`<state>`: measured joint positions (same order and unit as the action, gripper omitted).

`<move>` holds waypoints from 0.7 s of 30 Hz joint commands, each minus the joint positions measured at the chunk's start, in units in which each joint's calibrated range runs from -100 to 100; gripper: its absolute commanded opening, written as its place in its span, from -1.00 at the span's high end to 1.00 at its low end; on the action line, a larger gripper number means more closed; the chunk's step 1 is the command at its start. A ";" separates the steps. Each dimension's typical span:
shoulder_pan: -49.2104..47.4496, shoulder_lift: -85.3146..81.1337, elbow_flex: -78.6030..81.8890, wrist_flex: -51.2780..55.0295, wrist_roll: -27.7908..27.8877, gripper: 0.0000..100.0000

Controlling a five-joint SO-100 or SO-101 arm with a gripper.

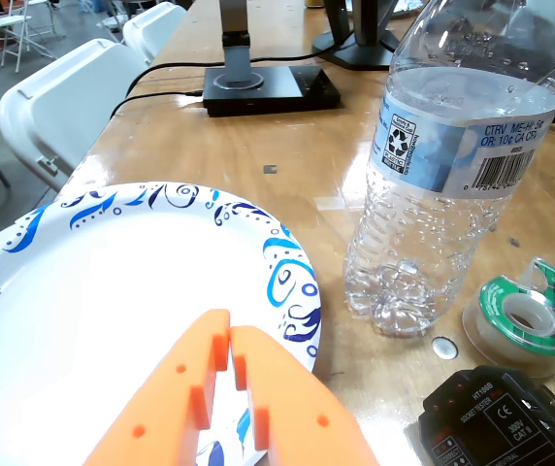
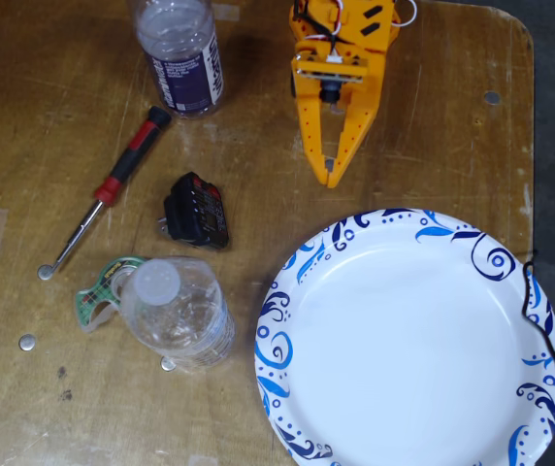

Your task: Move the bottles to the plate

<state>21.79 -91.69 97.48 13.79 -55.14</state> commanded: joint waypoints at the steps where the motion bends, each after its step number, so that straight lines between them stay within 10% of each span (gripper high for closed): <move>1: 13.63 -0.46 1.71 -0.04 -0.25 0.98; 21: 10.40 -0.46 1.71 -0.04 0.11 0.98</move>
<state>32.63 -91.69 98.92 13.79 -55.25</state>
